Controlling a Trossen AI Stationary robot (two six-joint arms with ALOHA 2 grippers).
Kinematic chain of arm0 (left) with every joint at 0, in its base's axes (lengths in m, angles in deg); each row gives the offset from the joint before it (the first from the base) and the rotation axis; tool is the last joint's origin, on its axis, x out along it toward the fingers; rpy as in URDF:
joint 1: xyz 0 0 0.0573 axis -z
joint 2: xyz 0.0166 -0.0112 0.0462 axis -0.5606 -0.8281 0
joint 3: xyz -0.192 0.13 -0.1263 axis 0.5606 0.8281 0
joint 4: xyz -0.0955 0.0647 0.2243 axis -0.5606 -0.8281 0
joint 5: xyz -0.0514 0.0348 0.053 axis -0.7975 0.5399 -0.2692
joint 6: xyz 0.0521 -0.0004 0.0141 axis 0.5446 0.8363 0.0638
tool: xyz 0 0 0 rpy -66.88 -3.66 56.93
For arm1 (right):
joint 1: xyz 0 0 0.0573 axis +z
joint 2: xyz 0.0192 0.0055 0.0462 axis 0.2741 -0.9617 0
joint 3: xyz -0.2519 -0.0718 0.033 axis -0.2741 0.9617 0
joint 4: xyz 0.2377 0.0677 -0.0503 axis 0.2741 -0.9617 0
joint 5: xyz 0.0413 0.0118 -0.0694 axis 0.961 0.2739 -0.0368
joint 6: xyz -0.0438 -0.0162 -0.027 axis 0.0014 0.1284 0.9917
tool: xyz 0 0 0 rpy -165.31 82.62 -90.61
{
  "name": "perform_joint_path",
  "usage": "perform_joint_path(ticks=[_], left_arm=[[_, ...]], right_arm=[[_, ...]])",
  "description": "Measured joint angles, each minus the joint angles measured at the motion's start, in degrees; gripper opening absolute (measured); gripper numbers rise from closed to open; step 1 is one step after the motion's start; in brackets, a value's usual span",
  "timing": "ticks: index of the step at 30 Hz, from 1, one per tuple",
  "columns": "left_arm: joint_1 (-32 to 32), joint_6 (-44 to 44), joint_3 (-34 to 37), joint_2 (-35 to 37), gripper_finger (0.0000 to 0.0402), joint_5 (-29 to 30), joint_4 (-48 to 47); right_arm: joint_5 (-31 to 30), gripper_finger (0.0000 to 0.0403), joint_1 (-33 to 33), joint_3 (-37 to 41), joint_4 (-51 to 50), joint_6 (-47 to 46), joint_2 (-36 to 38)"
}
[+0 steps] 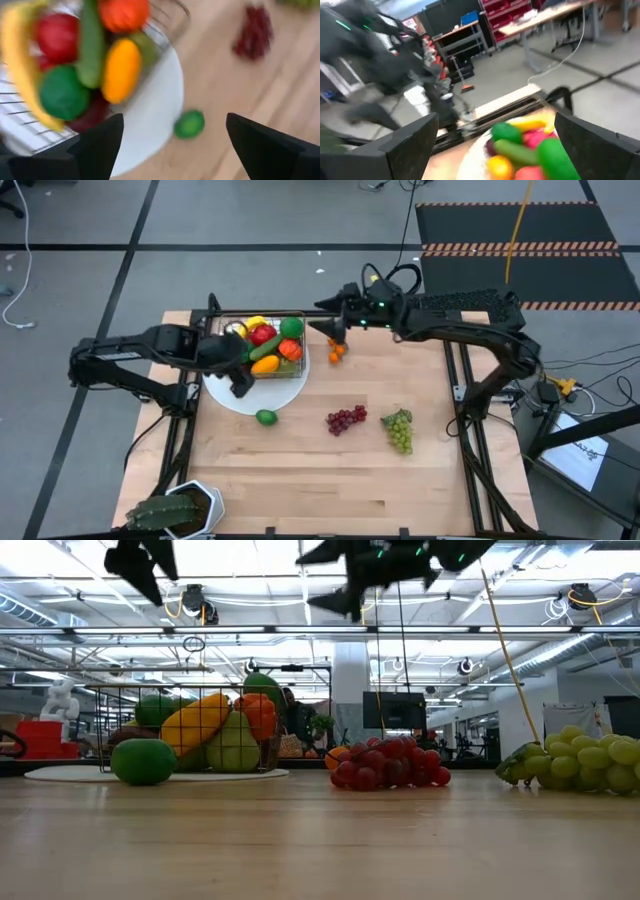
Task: Build produce basket
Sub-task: Put the lime into the wired basket
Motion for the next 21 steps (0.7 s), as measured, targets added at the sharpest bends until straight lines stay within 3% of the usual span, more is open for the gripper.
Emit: perform_joint_path(ticks=[4, 10, 16, 21], left_arm=[[2.5, 4.0, 5.1, -0.1, 0.0351, -5.0, 3.1], [8.2, 10.1, 12.0, -0.1, 0.0351, -5.6, 13.1], [14.1, 18.3, 20.4, -0.1, 0.0351, -5.7, 25.5], [17.7, 23.3, 26.9, -0.1, 0.0351, -5.6, 29.7]], right_arm=[[-3.7, 0.0391, 4.5, 0.0, -8.7, -6.9, 5.8], [-11.6, 0.0391, 16.4, 0.0, -14.7, -16.7, 10.7], [-27.9, 0.0391, 30.1, 0.0, -16.5, -22.5, 11.2], [-41.8, 0.0391, 38.1, 0.0, -16.6, -24.9, 10.9]])
